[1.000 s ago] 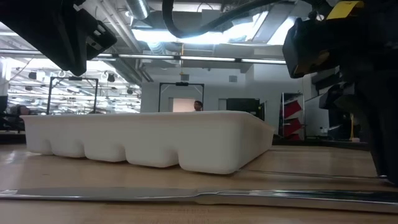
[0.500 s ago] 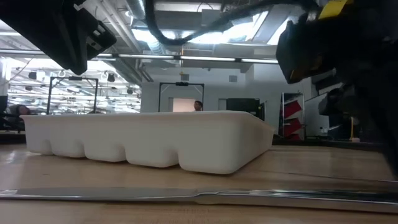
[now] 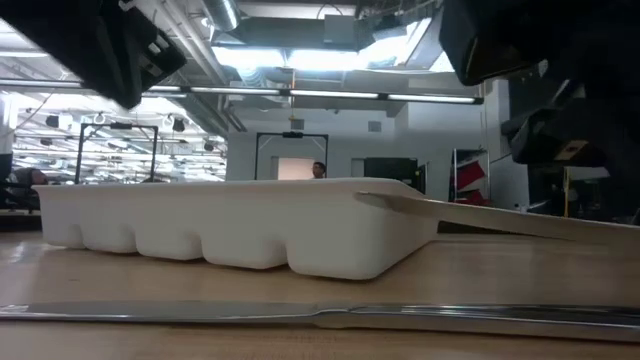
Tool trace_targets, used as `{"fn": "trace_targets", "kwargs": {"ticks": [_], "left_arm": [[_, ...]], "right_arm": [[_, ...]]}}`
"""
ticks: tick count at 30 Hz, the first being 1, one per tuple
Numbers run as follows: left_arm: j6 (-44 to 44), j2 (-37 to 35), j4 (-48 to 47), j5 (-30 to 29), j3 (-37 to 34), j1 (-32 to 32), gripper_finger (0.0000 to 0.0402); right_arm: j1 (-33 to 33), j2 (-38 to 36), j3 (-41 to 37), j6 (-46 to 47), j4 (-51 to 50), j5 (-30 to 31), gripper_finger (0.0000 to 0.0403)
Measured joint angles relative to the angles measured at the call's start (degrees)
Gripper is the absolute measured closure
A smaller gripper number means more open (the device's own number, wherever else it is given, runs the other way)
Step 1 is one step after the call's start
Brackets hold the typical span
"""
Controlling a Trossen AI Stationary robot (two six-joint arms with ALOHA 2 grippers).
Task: Sort silverware
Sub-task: Put the silver knife into the white cutlery tray
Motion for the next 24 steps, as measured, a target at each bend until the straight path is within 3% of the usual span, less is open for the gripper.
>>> {"fn": "trace_targets", "kwargs": {"ticks": [12,24], "left_arm": [[-3.84,-10.85,-5.33,-0.21,0.02,-0.02,0.0355],[-3.65,-17.07,-11.88,-1.49,0.03,-0.02,0.0355]], "right_arm": [[-3.53,-0.13,0.11,3.70,6.28,-7.07,0.0356],[-8.11,-0.24,0.17,3.68,23.60,-18.60,0.0356]]}}
